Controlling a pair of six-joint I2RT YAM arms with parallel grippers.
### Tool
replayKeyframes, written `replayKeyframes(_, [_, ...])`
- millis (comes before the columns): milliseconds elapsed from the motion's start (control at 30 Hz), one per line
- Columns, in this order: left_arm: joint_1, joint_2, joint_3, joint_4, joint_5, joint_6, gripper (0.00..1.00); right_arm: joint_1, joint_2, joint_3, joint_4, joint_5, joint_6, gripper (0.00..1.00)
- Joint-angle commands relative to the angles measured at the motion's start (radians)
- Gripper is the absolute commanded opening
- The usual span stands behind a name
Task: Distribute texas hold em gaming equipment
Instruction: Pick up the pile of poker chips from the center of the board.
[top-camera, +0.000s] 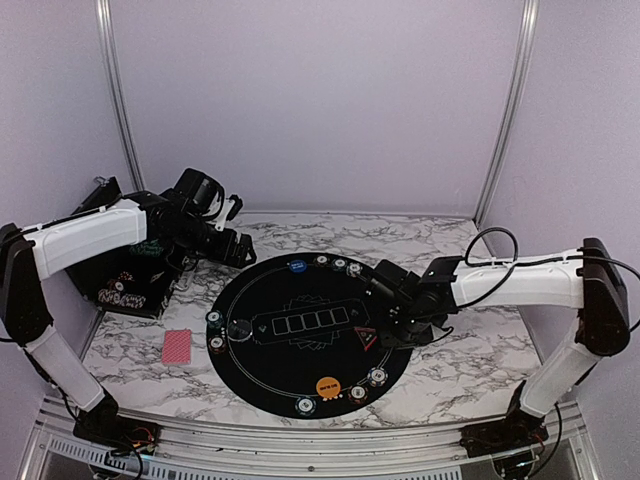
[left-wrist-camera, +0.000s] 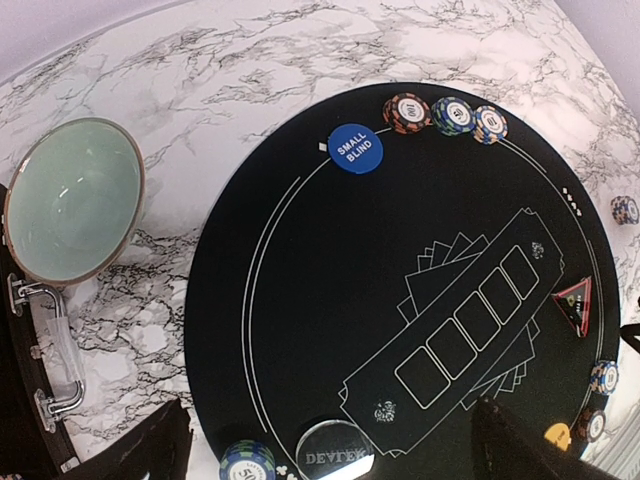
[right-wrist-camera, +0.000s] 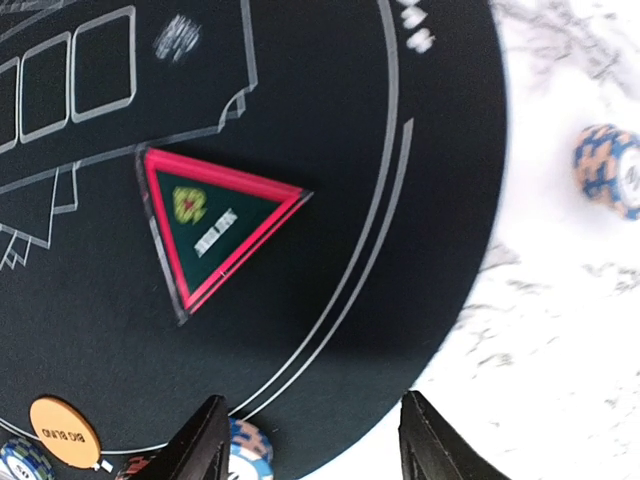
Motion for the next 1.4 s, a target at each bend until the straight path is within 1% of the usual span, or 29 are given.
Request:
replayKeyframes(0, [0.006,0.012,-0.010,0.012,-0.007,0.002,0.99,-0.082,-0.077,0.001,-0.029,0.043,-0.071,0.56])
replayKeyframes(167, [0.006,0.014,-0.009,0.011,-0.007,0.001,0.99,-0.221,-0.148,-0.036,-0.021,0.049,-0.160,0.59])
replayKeyframes(367, [0.006,0.015,-0.009,0.010,-0.007,0.001,0.99,-0.377,-0.164,-0.053,0.018,0.039,-0.263,0.61])
replayKeyframes(633, [0.006,0.014,-0.009,0.011,-0.006,0.001,0.99,-0.514,-0.161,-0.076,0.081,-0.012,-0.355,0.66])
replayKeyframes(700, [0.006,0.015,-0.010,0.010,-0.006,0.000,0.99,-0.533,-0.156,-0.084,0.096,-0.028,-0.373,0.69])
replayKeyframes(933, [0.006,0.017,-0.009,0.011,-0.010,0.002,0.99,-0.557,-0.099,-0.086,0.133,-0.054,-0.404,0.74])
replayKeyframes(1367, [0.006,0.018,-0.010,0.008,-0.016,0.004,0.99,-0.571,0.018,-0.077,0.188,-0.057,-0.433,0.73])
